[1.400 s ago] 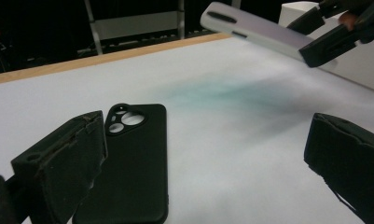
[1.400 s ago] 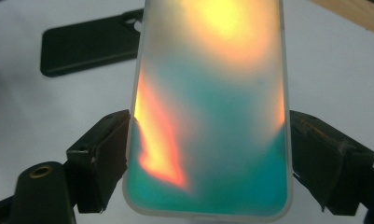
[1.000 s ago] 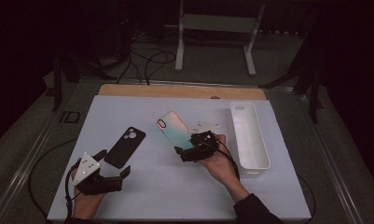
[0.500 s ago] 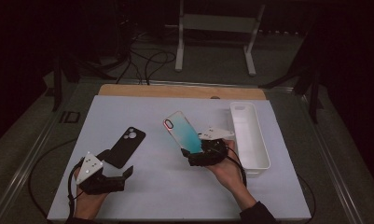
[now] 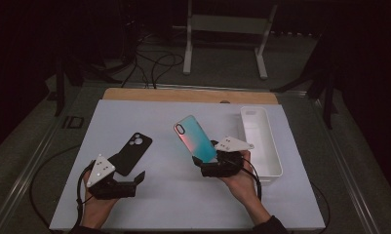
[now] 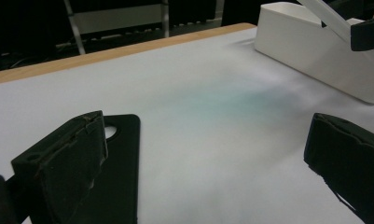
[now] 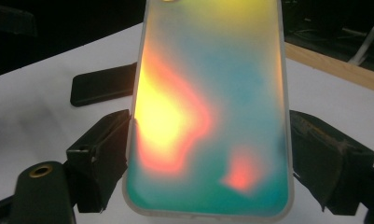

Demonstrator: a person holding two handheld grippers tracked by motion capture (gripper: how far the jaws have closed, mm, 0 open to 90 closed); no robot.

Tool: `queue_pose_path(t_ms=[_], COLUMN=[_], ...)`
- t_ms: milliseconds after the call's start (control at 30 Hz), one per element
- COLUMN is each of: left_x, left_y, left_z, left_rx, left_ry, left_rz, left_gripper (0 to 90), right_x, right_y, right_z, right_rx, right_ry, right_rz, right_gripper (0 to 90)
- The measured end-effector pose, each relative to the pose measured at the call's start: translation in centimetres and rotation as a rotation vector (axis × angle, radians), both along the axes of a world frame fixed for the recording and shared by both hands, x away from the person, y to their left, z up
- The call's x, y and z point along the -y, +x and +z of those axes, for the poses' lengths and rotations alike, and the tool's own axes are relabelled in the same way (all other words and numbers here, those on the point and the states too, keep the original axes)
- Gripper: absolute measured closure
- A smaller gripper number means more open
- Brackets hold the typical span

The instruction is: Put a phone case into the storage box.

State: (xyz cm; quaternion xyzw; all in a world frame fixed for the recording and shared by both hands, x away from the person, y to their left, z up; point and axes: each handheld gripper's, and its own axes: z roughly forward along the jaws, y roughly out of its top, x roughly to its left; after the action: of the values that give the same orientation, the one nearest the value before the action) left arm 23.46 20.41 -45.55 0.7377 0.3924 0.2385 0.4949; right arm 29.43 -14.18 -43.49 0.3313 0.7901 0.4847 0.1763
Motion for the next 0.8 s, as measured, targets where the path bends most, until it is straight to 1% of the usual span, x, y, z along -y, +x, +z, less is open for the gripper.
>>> queue_pose_path(t_ms=[100, 200, 267, 433, 567, 667, 700, 733, 800], left_x=[0.9, 1.5, 2.0, 3.6, 4.6, 5.0, 5.2, 5.3, 5.5], left_y=[0.4, 0.9, 1.3, 2.1, 2.7, 3.2, 3.4, 3.5, 3.9], left_z=[0.8, 1.5, 1.9, 2.4, 2.5, 2.6, 2.7, 2.7, 2.8], left_rx=[0.003, 0.007, 0.005, -0.009, -0.021, -0.035, -0.041, -0.044, -0.064], left_ry=[0.010, 0.004, -0.006, 0.015, -0.006, -0.036, -0.052, -0.059, -0.071], left_rz=[-0.023, -0.038, -0.051, -0.076, -0.096, -0.104, -0.105, -0.108, -0.107], left_gripper=[0.0, 0.0, 0.0, 0.0, 0.0, 0.1, 0.3, 0.3, 0.5], right_x=[0.2, 0.3, 0.4, 0.2, -0.3, -0.5, -0.6, -0.6, -0.8], right_y=[-0.3, -0.4, -0.4, -0.6, -0.7, -0.9, -0.9, -0.9, -1.0], right_z=[-0.2, -0.7, -0.9, -0.9, -1.0, -1.0, -1.0, -1.0, -1.1], right_rx=[0.011, 0.008, 0.005, 0.010, 0.017, 0.027, 0.025, 0.025, 0.024], right_ry=[0.005, -0.005, 0.002, 0.012, 0.014, 0.012, 0.015, 0.016, 0.021], right_rz=[0.000, -0.006, -0.006, -0.007, 0.003, 0.010, 0.013, 0.013, 0.013], right_gripper=[16.8, 16.8, 16.8, 16.8, 16.7, 16.8, 16.8, 16.7, 16.7])
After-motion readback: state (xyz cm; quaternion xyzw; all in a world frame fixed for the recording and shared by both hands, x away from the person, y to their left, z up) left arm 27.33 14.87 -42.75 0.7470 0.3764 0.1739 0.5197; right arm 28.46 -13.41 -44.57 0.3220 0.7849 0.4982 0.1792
